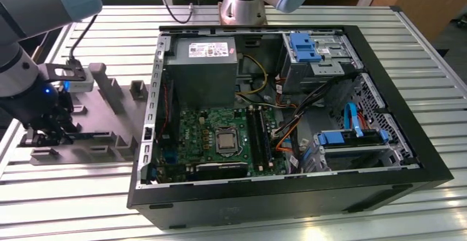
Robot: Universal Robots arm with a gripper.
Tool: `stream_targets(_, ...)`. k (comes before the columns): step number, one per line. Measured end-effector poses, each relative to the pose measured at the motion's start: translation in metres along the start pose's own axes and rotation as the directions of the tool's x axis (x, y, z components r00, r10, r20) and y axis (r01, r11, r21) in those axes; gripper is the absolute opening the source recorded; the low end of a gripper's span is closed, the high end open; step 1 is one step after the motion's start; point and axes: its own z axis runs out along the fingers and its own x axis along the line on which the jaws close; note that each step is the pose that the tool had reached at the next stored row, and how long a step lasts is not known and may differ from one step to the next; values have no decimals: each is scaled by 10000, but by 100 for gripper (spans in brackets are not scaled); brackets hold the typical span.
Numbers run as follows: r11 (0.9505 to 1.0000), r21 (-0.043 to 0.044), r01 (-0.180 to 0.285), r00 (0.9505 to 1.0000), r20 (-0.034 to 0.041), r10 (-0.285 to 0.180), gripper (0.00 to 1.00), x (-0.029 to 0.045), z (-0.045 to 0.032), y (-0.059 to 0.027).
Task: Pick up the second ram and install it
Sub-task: 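Pick up the second ram and move it above second insertion slot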
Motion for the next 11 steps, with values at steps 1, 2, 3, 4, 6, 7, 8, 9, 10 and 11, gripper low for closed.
stream_targets(1, 10000, 72, 3, 10000, 5, -3, 35, 0, 7, -1)
stream_targets(2, 9999, 125, 7, 10000, 8, -7, 35, 0, 13, -2)
stream_targets(3, 9999, 144, 9, 10000, 11, -9, 35, 0, 18, -3)
stream_targets(4, 9999, 144, 10, 10000, 10, -10, 35, 0, 20, -2)
stream_targets(6, 9999, 144, 9, 10000, 10, -9, 35, 0, 25, -2)
stream_targets(7, 9999, 144, 10, 10000, 10, -10, 35, 0, 27, -2)
stream_targets(8, 9999, 144, 9, 10000, 10, -9, 35, 0, 28, -2)
stream_targets(9, 9999, 144, 9, 10000, 10, -9, 35, 0, 29, -2)
stream_targets(10, 9999, 144, 9, 10000, 9, -9, 33, 0, 30, -2)
stream_targets(11, 9999, 144, 9, 10000, 10, -9, 33, 0, 31, -2)
